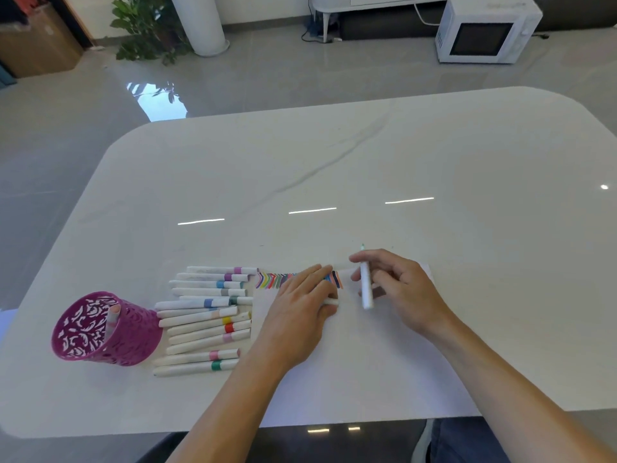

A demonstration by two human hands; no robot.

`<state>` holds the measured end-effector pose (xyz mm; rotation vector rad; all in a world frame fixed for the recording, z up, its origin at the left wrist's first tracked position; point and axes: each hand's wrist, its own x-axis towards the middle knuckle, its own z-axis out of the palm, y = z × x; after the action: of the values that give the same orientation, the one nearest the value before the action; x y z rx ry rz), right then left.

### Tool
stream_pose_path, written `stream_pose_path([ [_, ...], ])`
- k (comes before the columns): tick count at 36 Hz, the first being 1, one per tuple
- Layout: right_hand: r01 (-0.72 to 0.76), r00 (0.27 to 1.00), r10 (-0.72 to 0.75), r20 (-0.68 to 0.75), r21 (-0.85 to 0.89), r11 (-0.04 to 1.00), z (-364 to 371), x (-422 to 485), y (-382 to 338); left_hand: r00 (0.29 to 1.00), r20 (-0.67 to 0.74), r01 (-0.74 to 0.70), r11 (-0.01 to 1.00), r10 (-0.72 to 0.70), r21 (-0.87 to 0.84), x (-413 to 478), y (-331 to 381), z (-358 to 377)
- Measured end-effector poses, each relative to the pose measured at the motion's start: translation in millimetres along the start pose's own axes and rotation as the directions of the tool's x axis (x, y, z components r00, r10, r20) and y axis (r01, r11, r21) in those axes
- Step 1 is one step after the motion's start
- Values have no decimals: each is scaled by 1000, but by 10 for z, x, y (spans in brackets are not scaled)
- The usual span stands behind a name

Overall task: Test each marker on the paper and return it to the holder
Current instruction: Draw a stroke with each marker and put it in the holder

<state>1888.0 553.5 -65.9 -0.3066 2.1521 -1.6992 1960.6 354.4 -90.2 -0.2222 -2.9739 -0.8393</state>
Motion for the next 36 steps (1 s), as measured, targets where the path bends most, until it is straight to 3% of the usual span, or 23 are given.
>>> stream_pose_path([
  [18,-22,995,28,-98,68,997,175,143,153,999,-24,-28,999,29,19,-24,-6,2],
  [36,-43,993,42,-111,-12,999,201,118,172,999,38,18,999,-19,34,-9,20,-35],
])
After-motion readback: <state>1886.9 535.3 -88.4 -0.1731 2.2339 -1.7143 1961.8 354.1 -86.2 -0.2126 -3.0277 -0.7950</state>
